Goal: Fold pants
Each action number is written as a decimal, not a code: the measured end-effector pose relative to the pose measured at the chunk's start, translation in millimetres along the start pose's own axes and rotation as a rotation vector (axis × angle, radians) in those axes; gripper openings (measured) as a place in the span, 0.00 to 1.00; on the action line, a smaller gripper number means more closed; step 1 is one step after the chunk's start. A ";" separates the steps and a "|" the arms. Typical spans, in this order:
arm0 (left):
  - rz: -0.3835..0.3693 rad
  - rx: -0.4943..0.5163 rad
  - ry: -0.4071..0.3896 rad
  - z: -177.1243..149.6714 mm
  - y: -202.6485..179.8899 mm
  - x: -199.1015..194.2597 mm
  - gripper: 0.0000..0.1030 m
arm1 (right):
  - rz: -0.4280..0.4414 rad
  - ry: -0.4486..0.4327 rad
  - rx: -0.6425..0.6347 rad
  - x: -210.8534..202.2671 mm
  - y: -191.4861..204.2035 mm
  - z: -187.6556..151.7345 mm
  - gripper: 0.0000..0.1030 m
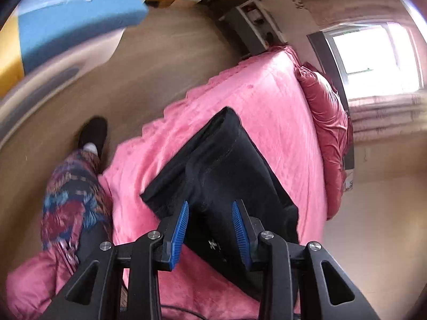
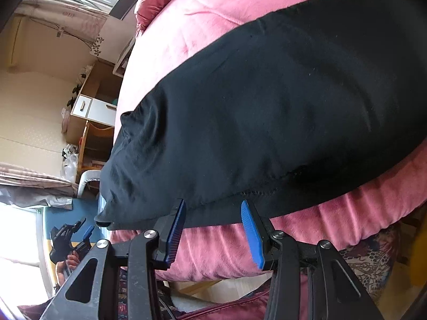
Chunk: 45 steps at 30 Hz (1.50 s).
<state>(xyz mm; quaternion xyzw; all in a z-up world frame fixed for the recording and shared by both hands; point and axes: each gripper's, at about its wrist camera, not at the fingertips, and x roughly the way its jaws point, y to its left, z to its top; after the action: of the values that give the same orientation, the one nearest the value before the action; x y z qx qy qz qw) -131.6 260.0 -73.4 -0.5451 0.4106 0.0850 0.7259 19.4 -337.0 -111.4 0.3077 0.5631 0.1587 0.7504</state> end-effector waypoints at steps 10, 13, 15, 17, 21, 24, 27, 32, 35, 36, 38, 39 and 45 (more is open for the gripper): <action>-0.020 -0.165 0.119 6.2 3.0 39.1 0.37 | -0.020 0.001 0.037 13.3 -5.0 -3.8 0.44; 0.021 -0.174 0.102 10.4 3.5 43.8 0.36 | -0.018 -0.001 0.041 12.1 -9.3 -3.2 0.44; 0.037 -0.200 0.108 14.2 6.3 50.2 0.33 | -0.018 0.001 0.041 12.8 -10.7 -3.1 0.44; 0.058 -0.193 0.098 17.6 5.0 53.8 0.19 | -0.020 0.002 0.042 13.1 -12.3 -3.0 0.44; 0.051 0.005 0.022 21.4 -29.8 45.0 0.08 | -0.021 0.001 0.038 8.6 -17.4 -1.8 0.44; -0.158 0.250 -0.066 15.5 -75.9 17.4 0.08 | -0.015 0.006 0.044 6.3 -21.5 -1.8 0.44; -0.235 0.492 -0.109 1.9 -102.3 -6.7 0.08 | 0.005 0.006 0.057 2.0 -26.2 -3.7 0.44; 0.040 0.358 0.057 12.3 -33.3 36.6 0.07 | 0.019 -0.022 0.099 -11.8 -40.0 -9.4 0.44; 0.087 0.244 0.108 8.2 11.0 45.7 0.07 | 0.031 -0.074 0.152 -29.3 -53.2 -11.8 0.44; 0.077 0.217 0.112 6.6 16.9 46.1 0.07 | 0.032 -0.088 0.170 -34.6 -58.0 -12.6 0.44; 0.070 0.193 0.109 4.2 19.7 47.0 0.07 | 0.018 -0.116 0.204 -42.5 -69.3 -13.1 0.44; 0.081 0.208 0.105 3.0 15.9 47.7 0.07 | 0.019 -0.127 0.223 -45.1 -74.4 -12.9 0.44; 0.091 0.217 0.096 4.9 1.7 48.7 0.07 | 0.035 -0.201 0.312 -52.3 -97.8 -6.7 0.43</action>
<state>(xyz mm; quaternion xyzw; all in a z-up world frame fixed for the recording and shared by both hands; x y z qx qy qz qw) -98.5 249.1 -107.9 -0.4474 0.4760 0.0469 0.7557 -14.0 -440.0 -136.1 0.4444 0.4974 0.0510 0.7433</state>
